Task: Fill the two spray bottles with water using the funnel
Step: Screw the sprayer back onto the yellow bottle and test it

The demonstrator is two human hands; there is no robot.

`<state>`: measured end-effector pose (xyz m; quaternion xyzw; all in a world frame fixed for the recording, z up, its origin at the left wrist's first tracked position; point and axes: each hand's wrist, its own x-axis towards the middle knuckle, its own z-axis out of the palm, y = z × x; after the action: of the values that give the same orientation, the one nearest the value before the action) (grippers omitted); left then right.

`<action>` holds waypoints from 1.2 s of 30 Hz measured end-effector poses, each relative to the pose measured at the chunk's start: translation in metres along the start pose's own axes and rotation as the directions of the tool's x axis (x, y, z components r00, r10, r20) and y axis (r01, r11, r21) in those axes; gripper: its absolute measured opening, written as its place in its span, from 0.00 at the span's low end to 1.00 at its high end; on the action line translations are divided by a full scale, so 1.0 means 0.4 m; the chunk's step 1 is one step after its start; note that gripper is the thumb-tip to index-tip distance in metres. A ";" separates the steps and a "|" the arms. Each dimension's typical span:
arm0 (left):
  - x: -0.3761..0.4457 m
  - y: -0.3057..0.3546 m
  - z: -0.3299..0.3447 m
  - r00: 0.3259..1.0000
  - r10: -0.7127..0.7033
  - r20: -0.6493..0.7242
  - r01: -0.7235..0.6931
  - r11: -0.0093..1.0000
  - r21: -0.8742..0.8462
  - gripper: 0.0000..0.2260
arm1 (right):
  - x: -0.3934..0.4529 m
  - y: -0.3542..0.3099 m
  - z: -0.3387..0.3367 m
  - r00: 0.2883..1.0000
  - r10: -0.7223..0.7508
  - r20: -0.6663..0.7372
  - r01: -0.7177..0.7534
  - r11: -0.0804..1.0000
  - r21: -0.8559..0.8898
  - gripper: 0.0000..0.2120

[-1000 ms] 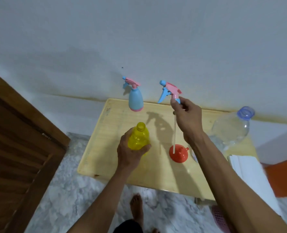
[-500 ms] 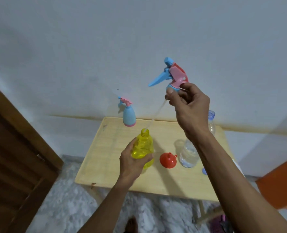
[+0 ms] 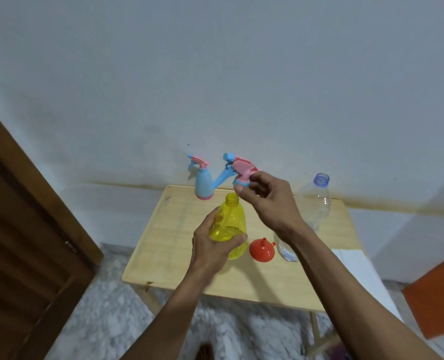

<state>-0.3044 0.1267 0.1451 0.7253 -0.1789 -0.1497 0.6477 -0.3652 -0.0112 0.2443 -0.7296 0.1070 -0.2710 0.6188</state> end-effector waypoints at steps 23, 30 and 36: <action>0.037 0.067 0.068 0.999 -0.020 0.035 0.018 0.998 0.063 0.40 | 0.012 0.045 -0.046 0.998 0.011 -0.056 -0.010 1.000 0.009 0.12; 0.059 0.080 0.076 0.999 -0.027 0.033 0.025 0.998 0.060 0.42 | 0.027 0.042 -0.039 0.997 0.012 -0.078 -0.006 0.997 0.078 0.12; 0.071 0.084 0.075 0.999 -0.024 0.031 0.023 0.999 0.039 0.40 | 0.043 0.051 -0.025 0.990 0.026 -0.137 -0.017 0.998 0.068 0.12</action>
<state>-0.2949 0.0838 0.1754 0.7374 -0.1834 -0.1653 0.6287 -0.3527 -0.0325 0.2301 -0.6868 0.1484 -0.3175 0.6367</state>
